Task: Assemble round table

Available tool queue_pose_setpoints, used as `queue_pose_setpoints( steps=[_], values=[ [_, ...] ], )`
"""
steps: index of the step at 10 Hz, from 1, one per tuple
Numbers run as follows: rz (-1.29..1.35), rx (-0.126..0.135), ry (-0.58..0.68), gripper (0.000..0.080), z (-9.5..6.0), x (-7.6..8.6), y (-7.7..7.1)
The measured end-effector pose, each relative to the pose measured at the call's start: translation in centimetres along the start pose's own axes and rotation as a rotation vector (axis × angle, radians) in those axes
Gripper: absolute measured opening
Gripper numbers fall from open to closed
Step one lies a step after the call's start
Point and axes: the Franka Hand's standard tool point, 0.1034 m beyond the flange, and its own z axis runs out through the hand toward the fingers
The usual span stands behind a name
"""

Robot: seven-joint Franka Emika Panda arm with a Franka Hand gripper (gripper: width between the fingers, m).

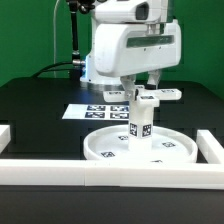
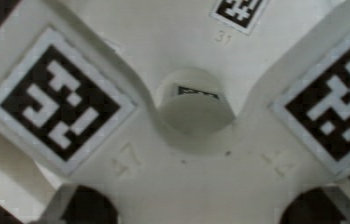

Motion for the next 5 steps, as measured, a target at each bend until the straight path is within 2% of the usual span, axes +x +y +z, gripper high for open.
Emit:
queue_pose_setpoints(
  steps=[3, 5],
  values=[
    [0.353, 0.000, 0.007, 0.0443, -0.01, 0.06, -0.13],
    [0.610, 0.020, 0.013, 0.0443, -0.01, 0.09, -0.22]
  ],
)
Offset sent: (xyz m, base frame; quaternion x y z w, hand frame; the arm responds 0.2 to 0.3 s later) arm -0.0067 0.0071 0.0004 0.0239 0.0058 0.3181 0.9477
